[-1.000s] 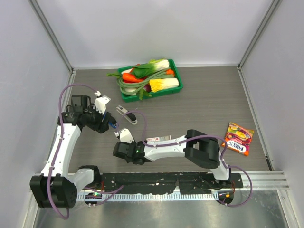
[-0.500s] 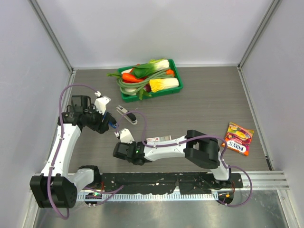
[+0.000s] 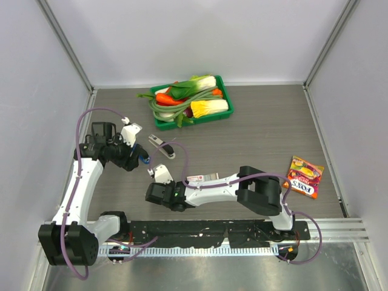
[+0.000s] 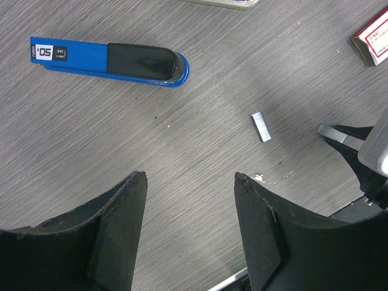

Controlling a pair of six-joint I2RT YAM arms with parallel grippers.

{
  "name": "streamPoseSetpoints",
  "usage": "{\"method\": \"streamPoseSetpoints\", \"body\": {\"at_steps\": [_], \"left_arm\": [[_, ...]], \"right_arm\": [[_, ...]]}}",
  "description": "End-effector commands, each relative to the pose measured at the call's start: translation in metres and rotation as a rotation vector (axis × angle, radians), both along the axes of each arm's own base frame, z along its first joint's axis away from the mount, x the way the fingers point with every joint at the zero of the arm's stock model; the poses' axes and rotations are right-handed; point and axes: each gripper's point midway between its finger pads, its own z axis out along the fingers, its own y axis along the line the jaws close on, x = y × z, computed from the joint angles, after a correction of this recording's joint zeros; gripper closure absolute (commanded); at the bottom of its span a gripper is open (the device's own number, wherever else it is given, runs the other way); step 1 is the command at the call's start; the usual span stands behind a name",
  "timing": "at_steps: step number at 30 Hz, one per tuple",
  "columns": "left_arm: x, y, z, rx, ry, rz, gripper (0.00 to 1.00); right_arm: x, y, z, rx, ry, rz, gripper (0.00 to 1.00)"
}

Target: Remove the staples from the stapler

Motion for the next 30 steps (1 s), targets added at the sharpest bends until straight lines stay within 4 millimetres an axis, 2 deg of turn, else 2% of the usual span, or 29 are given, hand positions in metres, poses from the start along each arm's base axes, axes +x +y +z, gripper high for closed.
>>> {"method": "streamPoseSetpoints", "body": {"at_steps": [1,4,6,8,9,10,11,12,13,15,16,19,22,30], "left_arm": [[-0.003,-0.002,-0.001,-0.010,0.005,-0.013,0.37],[-0.003,-0.002,-0.001,-0.009,0.006,-0.016,0.37],[-0.003,-0.002,-0.001,-0.008,0.006,-0.014,0.37],[-0.003,-0.002,0.000,-0.010,0.006,-0.015,0.37],[-0.003,-0.002,0.000,-0.010,0.006,-0.015,0.37],[-0.003,-0.002,0.000,-0.010,0.006,-0.015,0.37],[-0.003,-0.002,0.000,-0.009,0.007,-0.016,0.37],[-0.003,-0.003,0.001,-0.011,0.006,-0.015,0.37],[-0.003,-0.003,0.001,-0.011,0.006,-0.015,0.37],[-0.003,-0.003,0.001,-0.012,0.005,-0.014,0.37],[-0.003,-0.003,0.001,-0.012,0.005,-0.014,0.37],[-0.004,-0.003,0.000,-0.013,0.013,-0.015,0.37],[-0.004,-0.003,0.000,-0.012,0.012,-0.016,0.37],[-0.002,-0.005,0.000,-0.024,0.021,-0.015,0.38]], "right_arm": [[0.000,-0.013,0.018,-0.002,-0.023,-0.014,0.87],[0.007,-0.018,0.032,0.007,-0.065,-0.032,0.87],[0.016,-0.025,0.051,0.029,-0.105,-0.058,0.87],[0.023,-0.037,0.058,0.031,-0.117,-0.084,0.88],[0.028,-0.043,0.072,0.060,-0.133,-0.106,0.87],[0.036,-0.058,0.067,0.037,-0.137,-0.133,0.88],[0.041,-0.065,0.069,0.039,-0.141,-0.147,0.88],[0.047,-0.072,0.077,0.057,-0.147,-0.167,0.88],[0.054,-0.087,0.071,0.035,-0.148,-0.194,0.87],[0.062,-0.100,0.076,0.043,-0.158,-0.219,0.88],[0.068,-0.113,0.071,0.025,-0.161,-0.242,0.88],[0.073,-0.131,0.065,0.002,-0.165,-0.265,0.87],[0.079,-0.147,0.058,-0.017,-0.167,-0.295,0.88],[0.089,-0.167,0.041,-0.047,-0.161,-0.331,0.88]]}}
